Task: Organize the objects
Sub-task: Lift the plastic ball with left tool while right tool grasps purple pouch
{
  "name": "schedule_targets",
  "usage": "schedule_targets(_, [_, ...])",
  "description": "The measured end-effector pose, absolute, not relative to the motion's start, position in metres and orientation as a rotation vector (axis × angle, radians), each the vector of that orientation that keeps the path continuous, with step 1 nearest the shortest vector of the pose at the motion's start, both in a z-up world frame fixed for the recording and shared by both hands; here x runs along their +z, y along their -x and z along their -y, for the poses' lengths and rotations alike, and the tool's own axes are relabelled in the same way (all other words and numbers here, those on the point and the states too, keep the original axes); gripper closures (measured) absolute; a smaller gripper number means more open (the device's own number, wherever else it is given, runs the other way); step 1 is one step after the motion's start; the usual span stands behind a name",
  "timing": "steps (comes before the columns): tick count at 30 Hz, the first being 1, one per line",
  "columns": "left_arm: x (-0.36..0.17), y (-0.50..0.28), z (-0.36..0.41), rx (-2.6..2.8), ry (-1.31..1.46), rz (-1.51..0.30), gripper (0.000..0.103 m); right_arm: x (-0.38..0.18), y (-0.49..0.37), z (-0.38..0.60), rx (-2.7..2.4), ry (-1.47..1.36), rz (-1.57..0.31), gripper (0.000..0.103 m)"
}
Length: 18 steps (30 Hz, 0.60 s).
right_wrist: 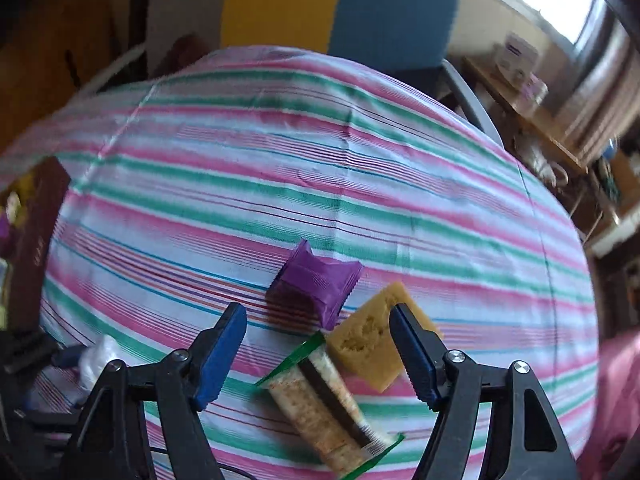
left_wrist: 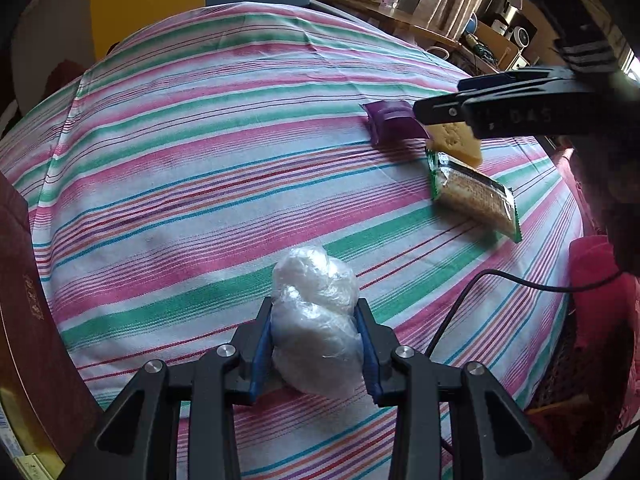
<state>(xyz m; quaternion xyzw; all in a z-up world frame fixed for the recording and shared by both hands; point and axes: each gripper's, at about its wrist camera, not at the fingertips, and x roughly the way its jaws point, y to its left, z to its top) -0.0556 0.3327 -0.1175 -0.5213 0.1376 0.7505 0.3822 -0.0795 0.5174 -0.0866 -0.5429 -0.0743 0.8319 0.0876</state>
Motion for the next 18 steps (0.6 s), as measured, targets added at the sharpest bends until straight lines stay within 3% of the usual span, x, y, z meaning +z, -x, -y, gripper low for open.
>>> schedule_targets(6, [-0.119, 0.056, -0.329, 1.898, 1.344, -0.3, 0.066, -0.123, 0.114, -0.509, 2.355, 1.822, 0.646, 0.029])
schedule_targets(9, [-0.119, 0.057, -0.328, 1.893, 1.352, -0.283, 0.066, -0.138, 0.125, -0.511, 2.302, 1.856, 0.755, 0.03])
schedule_targets(10, [-0.12, 0.056, -0.33, 1.893, 1.353, -0.28, 0.066, -0.141, 0.128, -0.513, 2.299, 1.869, 0.759, 0.033])
schedule_targets(11, [-0.12, 0.056, -0.332, 1.892, 1.353, -0.275, 0.066, -0.143, 0.13, -0.516, 2.308, 1.885, 0.729, 0.045])
schedule_targets(12, [-0.12, 0.055, -0.332, 1.892, 1.353, -0.27, 0.066, -0.142, 0.131, -0.519, 2.33, 1.899, 0.675, 0.065])
schedule_targets(18, [-0.118, 0.053, -0.329, 1.901, 1.337, -0.271, 0.066, -0.132, 0.122, -0.527, 2.405, 1.881, 0.422, 0.072])
